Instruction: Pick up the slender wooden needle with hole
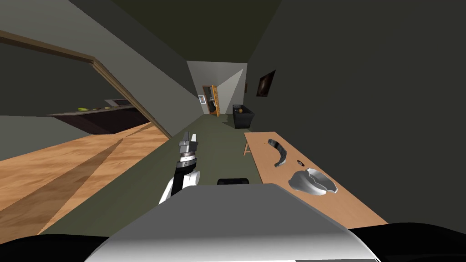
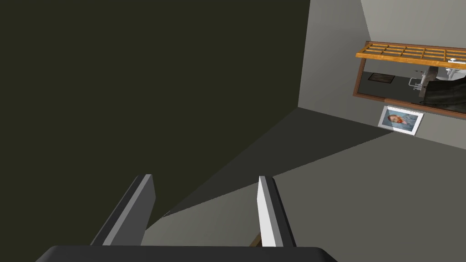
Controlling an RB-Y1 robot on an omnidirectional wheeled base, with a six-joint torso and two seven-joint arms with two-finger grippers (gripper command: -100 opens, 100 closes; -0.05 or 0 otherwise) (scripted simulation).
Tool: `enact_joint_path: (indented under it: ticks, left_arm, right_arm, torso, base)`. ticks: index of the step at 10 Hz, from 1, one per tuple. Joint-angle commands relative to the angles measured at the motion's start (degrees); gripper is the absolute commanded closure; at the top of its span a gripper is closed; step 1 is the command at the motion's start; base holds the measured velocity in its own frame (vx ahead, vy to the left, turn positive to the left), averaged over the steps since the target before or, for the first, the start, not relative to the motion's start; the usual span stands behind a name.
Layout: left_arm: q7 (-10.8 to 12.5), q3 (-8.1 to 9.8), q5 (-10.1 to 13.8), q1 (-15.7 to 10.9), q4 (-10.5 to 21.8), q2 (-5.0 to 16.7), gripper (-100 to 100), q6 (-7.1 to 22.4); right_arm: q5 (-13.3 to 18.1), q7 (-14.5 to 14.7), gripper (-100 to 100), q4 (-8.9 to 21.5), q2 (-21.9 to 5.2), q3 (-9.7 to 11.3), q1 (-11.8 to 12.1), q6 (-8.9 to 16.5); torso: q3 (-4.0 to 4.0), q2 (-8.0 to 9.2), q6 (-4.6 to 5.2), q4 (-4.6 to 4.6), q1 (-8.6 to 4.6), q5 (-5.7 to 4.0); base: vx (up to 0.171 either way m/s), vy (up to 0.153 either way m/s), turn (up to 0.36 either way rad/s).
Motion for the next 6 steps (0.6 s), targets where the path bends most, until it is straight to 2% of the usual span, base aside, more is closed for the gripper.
enact_joint_path:
  ticks: [1, 2, 3, 4, 5, 6]
  left_arm:
    - [0.0, 0.0, 0.0, 0.0, 0.0, 0.0, 0, 0.0]
    - [0.0, 0.0, 0.0, 0.0, 0.0, 0.0, 0, 0.0]
    - [0.0, 0.0, 0.0, 0.0, 0.0, 0.0, 0, 0.0]
    - [0.0, 0.0, 0.0, 0.01, 0.0, 0.0, 0, 0.0]
    - [0.0, 0.0, 0.0, 0.01, 0.0, 0.0, 0, 0.0]
    - [0.0, 0.0, 0.0, 0.01, 0.0, 0.0, 0, 0.0]
  right_arm:
    - [0.0, 0.0, 0, 0.0, 0.0, 0.0, 0.0, 0.0]
    - [0.25, 0.46, -100, 1.05, 1.79, 0.04, -0.48, 1.56]
    - [0.35, 0.64, -100, 1.48, 2.56, 0.06, -0.68, 2.23]
    - [0.24, 0.36, -100, 0.87, 1.82, 0.03, -0.37, 1.65]
    - [0.24, 0.44, 100, 0.9, 1.92, 0.02, -0.38, 1.87]
    - [0.24, 0.43, 100, 0.9, 1.9, 0.02, -0.38, 1.85]
  torso:
    - [0.0, 0.0, 0.0, 0.0, 0.0, 0.0]
    - [-0.11, -0.18, -0.01, -0.04, 0.08, 0.02]
    - [-0.16, -0.27, -0.03, -0.06, 0.09, 0.02]
    - [-0.19, -0.31, -0.02, -0.08, 0.08, 0.02]
    - [-0.19, -0.32, -0.01, -0.08, 0.1, 0.03]
    - [-0.19, -0.32, -0.01, -0.08, 0.11, 0.04]
  base:
    - [-0.011, -0.005, -0.001]
    - [-0.001, -0.007, 0.072]
    - [0.006, -0.01, 0.085]
    - [0.003, -0.005, 0.014]
    - [0.0, 0.0, 0.0]
    - [0.0, 0.0, 0.0]
